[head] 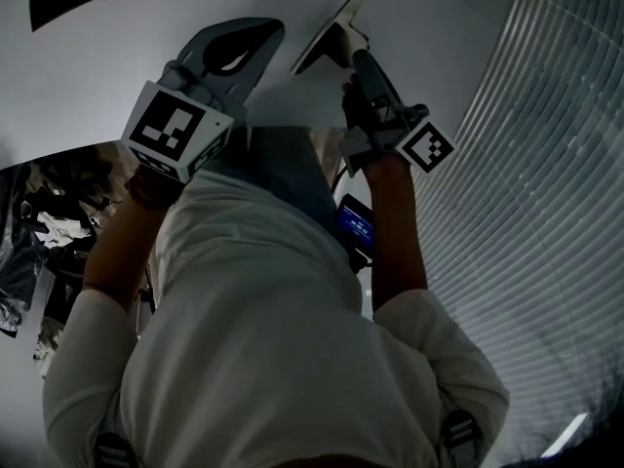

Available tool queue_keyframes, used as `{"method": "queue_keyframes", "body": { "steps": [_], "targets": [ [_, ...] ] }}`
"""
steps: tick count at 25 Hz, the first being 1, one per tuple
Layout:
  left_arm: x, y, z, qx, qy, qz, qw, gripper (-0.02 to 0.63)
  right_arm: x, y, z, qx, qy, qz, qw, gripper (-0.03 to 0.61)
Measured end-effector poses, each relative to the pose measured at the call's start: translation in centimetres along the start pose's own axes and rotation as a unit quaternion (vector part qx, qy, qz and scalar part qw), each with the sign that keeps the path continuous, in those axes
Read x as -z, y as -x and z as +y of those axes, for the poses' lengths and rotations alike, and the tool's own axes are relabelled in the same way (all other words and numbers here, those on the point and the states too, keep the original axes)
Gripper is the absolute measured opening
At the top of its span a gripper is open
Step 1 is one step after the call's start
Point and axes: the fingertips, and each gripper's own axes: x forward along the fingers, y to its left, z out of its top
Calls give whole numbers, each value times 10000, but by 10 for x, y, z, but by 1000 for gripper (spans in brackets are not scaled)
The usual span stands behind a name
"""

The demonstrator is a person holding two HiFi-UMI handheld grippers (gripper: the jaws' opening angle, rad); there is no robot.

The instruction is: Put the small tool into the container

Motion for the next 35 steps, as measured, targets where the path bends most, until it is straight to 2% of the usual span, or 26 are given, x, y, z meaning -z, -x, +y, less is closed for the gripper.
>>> {"method": "queue_keyframes", "body": {
  "steps": [10, 21, 29, 35],
  "targets": [
    [9, 4, 1, -117, -122, -104, 9998, 3, -1, -2, 5, -341, 77, -105, 9993, 6],
    [-4, 15, 0, -360, -137, -422, 9984, 3, -10, -3, 35, -764, 271, -50, 9967, 6],
    [-39, 37, -4, -573, -151, -855, 9946, 3, -21, 1, 78, -964, 492, -6, 9941, 6],
    [-48, 64, -8, -706, -237, -1070, 9915, 3, -11, 7, 103, -1287, 441, -63, 9907, 6]
  ]
}}
